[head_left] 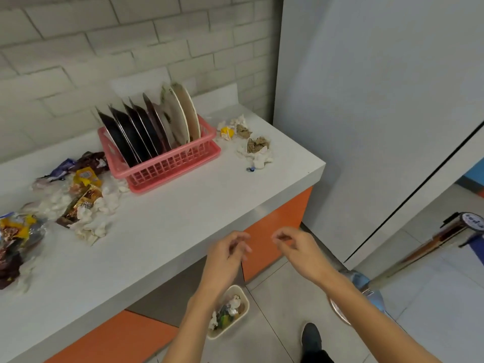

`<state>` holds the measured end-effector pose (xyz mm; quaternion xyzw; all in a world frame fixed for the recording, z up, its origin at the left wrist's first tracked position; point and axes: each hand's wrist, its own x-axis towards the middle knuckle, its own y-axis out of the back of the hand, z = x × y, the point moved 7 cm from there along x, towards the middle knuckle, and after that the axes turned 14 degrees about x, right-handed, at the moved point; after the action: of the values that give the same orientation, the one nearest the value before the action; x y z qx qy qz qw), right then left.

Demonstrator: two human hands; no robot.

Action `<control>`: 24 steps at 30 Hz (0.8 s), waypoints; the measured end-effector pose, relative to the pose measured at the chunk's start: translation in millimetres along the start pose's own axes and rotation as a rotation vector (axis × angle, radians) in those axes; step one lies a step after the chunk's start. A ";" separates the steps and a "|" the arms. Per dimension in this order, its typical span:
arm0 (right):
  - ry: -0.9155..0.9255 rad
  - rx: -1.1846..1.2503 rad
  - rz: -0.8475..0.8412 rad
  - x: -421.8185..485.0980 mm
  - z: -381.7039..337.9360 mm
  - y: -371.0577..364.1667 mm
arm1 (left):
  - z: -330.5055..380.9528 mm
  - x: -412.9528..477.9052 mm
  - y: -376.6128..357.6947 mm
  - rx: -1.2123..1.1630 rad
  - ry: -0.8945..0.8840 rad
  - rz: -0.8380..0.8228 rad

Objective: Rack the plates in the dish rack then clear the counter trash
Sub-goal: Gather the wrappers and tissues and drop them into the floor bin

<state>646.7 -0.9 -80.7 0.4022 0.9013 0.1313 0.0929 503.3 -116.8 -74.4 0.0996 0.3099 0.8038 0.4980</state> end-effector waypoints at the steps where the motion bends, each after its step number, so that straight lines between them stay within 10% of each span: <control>1: 0.003 0.013 0.003 4.7 2.5 7.2 | 5.2 4.9 -4.5 0.004 0.002 -0.009; 24: 0.027 0.017 -0.208 223.3 37.5 152.1 | 84.3 219.4 -56.9 0.140 0.126 0.171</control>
<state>616.3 270.2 -82.7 0.3055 0.9404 0.1187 0.0903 478.6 123.8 -74.6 0.1092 0.3862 0.8244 0.3991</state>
